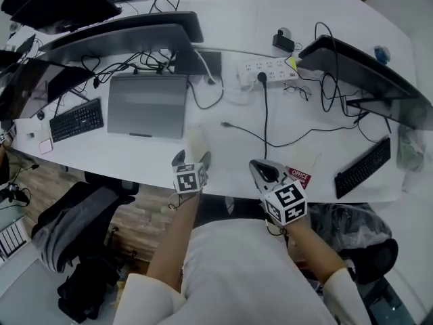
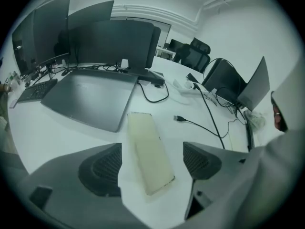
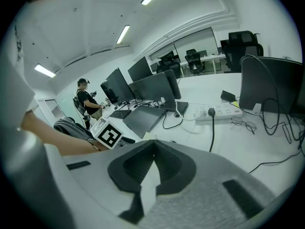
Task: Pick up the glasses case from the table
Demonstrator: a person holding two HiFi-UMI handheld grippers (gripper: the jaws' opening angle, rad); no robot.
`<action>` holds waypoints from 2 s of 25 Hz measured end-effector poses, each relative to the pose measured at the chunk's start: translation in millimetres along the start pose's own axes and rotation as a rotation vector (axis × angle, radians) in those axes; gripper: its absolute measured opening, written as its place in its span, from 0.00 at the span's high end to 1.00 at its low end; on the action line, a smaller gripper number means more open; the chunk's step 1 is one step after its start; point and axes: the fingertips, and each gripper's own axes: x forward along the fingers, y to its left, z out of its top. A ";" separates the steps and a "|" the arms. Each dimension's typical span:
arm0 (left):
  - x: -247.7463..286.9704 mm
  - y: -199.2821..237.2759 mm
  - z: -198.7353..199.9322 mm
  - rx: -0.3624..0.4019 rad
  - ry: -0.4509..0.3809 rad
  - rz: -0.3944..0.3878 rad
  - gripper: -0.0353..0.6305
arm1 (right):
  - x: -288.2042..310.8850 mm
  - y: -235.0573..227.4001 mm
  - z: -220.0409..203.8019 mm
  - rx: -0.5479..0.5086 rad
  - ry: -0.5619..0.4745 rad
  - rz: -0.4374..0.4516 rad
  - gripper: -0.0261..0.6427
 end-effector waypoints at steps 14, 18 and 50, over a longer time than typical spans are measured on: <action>47.7 13.0 -25.7 -0.018 0.081 0.120 0.39 | 3.2 -6.9 -24.7 0.059 0.033 -0.060 0.96; 54.0 13.5 -28.9 -0.019 0.080 0.149 0.39 | 4.8 -5.2 -29.8 0.061 0.038 -0.060 0.96; -17.6 35.5 -14.7 0.152 -0.020 -0.001 0.50 | -1.5 42.2 -0.9 -0.033 0.005 -0.080 0.96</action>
